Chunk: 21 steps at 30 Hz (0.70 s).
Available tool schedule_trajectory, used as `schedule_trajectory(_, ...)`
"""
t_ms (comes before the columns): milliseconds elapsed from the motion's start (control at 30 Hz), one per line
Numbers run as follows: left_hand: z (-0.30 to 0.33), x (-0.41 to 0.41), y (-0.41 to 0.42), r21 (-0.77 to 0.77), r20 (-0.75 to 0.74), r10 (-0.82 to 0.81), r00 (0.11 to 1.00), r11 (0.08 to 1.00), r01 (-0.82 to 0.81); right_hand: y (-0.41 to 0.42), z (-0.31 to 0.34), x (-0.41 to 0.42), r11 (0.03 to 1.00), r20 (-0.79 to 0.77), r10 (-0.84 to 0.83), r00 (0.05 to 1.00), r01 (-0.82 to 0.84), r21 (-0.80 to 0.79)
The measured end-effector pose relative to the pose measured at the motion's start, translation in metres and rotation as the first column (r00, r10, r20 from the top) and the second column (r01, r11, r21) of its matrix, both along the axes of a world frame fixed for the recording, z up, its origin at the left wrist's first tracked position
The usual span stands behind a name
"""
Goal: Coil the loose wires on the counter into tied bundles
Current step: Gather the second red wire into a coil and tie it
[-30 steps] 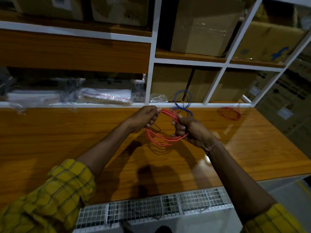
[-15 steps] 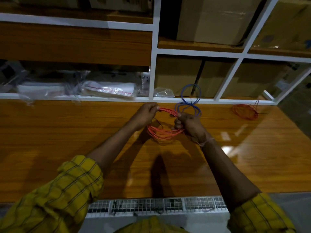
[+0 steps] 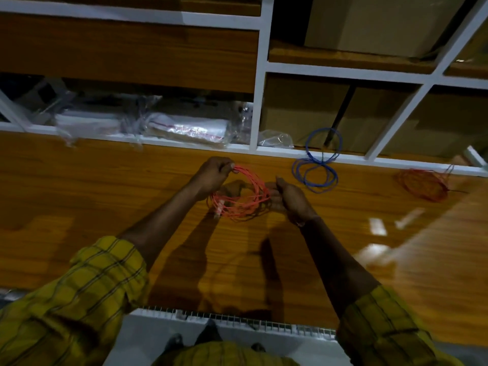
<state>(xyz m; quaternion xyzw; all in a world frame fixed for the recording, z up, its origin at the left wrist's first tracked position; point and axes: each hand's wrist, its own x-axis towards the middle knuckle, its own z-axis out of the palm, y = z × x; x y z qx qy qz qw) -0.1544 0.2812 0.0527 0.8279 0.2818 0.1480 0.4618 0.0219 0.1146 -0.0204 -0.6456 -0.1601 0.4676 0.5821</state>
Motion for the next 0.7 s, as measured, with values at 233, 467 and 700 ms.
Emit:
schedule_trajectory(233, -0.013, -0.022, 0.037, 0.029, 0.013, -0.020, 1.000, 0.999, 0.020, 0.063, -0.033, 0.006, 0.908, 0.723, 0.121, 0.680, 0.219, -0.357)
schedule_trajectory(467, -0.020, -0.037, 0.073, 0.049, 0.018, -0.044, 0.999, 0.998, 0.043, 0.098, -0.038, -0.010, 0.814, 0.804, 0.304, 0.510, 0.300, -0.498)
schedule_trajectory(700, -0.028, -0.037, 0.092, 0.025, 0.036, -0.104, 0.994, 0.994, 0.103, 0.085, -0.023, 0.000, 0.876, 0.654, 0.030, 0.756, 0.295, -0.381)
